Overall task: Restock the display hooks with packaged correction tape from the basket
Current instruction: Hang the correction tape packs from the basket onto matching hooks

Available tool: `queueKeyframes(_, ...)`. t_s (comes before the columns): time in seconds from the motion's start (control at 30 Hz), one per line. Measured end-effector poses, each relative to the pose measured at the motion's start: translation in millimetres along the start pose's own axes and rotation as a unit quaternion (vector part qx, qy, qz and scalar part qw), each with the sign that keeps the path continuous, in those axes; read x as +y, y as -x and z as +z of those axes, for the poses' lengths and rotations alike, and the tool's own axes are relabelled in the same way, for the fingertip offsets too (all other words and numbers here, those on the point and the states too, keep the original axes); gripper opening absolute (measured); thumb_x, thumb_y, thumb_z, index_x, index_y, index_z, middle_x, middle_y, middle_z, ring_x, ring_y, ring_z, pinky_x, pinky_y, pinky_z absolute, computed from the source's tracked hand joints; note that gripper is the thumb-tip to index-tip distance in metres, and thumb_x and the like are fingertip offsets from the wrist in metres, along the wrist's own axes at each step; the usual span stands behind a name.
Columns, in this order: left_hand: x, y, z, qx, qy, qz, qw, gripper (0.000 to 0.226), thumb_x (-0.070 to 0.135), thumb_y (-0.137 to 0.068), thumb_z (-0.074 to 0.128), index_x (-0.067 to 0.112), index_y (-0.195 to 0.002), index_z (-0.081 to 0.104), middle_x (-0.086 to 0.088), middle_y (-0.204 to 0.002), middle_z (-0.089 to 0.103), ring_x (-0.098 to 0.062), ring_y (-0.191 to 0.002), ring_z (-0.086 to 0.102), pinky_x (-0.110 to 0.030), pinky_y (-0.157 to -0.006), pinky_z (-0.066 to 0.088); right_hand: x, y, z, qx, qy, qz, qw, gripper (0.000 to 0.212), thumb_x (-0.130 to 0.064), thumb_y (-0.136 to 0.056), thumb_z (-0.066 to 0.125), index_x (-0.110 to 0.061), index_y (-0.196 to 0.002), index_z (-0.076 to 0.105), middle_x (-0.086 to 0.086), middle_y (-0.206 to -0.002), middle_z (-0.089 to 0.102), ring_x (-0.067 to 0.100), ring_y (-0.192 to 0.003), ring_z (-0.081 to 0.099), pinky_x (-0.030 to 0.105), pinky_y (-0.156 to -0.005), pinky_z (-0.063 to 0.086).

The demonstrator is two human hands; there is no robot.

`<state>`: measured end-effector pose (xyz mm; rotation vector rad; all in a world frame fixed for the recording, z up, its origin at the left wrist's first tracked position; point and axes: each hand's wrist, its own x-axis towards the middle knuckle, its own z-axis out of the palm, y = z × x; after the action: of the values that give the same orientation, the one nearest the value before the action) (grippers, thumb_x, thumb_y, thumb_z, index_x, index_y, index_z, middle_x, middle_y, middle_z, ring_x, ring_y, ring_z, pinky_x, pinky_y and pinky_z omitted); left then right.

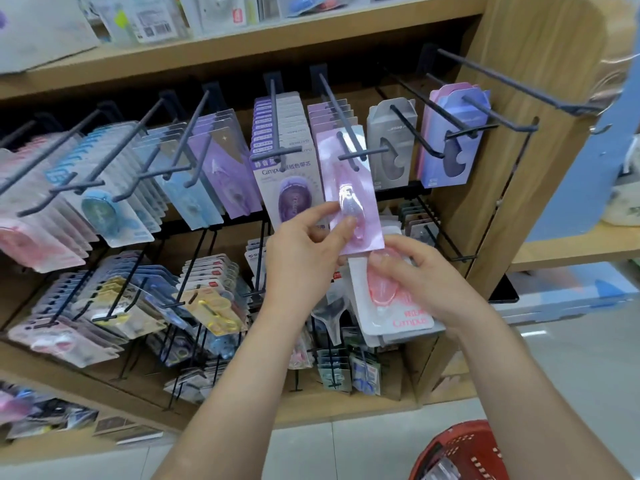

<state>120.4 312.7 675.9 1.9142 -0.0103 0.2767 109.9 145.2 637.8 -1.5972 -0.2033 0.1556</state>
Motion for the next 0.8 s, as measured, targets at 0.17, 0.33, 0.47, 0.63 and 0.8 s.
queueKeyframes(0.17, -15.8, 8.7, -7.9, 0.003, -0.078, 0.005, 0.997, 0.025, 0.035, -0.096, 0.058, 0.037, -0.12, 0.067, 0.009, -0.061, 0.058, -0.023, -0.067, 0.067, -0.045, -0.074, 0.058, -5.7, -28.4, 4.7, 0.083, -0.008, 0.018, 0.996, 0.018, -0.026, -0.096, 0.063, -0.033, -0.11, 0.071, -0.004, -0.103, 0.072, 0.017, -0.092, 0.071, 0.028, -0.075, 0.055)
queueKeyframes(0.33, -20.8, 20.9, -4.1, -0.001, -0.097, 0.009, 0.995, 0.019, 0.027, -0.096, 0.057, 0.037, -0.102, 0.071, 0.025, -0.065, 0.06, -0.015, -0.067, 0.065, -0.04, -0.074, 0.057, -2.0, -30.8, -0.7, 0.188, 0.082, 0.003, 0.979, 0.016, -0.025, -0.096, 0.061, -0.033, -0.11, 0.064, -0.021, -0.101, 0.059, 0.013, -0.102, 0.06, 0.018, -0.075, 0.046)
queueKeyframes(0.47, -19.4, 37.1, 7.5, -0.097, -0.062, 0.001, 0.993, 0.011, 0.029, -0.094, 0.062, 0.038, -0.096, 0.068, 0.021, -0.077, 0.066, 0.003, -0.073, 0.059, -0.015, -0.07, 0.048, 6.6, 4.5, -15.5, 0.216, 0.053, -0.003, 0.975, 0.054, -0.029, -0.09, 0.071, -0.042, -0.134, 0.045, -0.021, -0.113, 0.059, -0.001, -0.097, 0.064, 0.025, -0.083, 0.053)
queueKeyframes(0.63, -10.9, 49.4, 35.5, -0.22, -0.015, -0.035, 0.975, 0.061, 0.045, -0.079, 0.076, 0.032, -0.134, 0.054, 0.017, -0.108, 0.059, 0.007, -0.091, 0.055, -0.011, -0.08, 0.047, 10.7, 32.3, -8.8, 0.201, 0.021, -0.017, 0.979, 0.08, -0.04, -0.081, 0.073, -0.047, -0.145, 0.027, -0.021, -0.118, 0.06, -0.01, -0.097, 0.063, 0.011, -0.079, 0.052)
queueKeyframes(0.8, -10.2, 48.4, 40.8, -0.13, 0.146, -0.108, 0.975, 0.036, 0.031, -0.08, 0.08, 0.031, -0.112, 0.064, 0.001, -0.097, 0.067, -0.017, -0.083, 0.068, -0.028, -0.065, 0.056, 4.4, 44.4, -12.7, 0.132, -0.083, 0.024, 0.987, 0.056, -0.045, -0.087, 0.057, -0.044, -0.141, 0.043, -0.015, -0.118, 0.069, 0.007, -0.1, 0.071, 0.023, -0.072, 0.058)
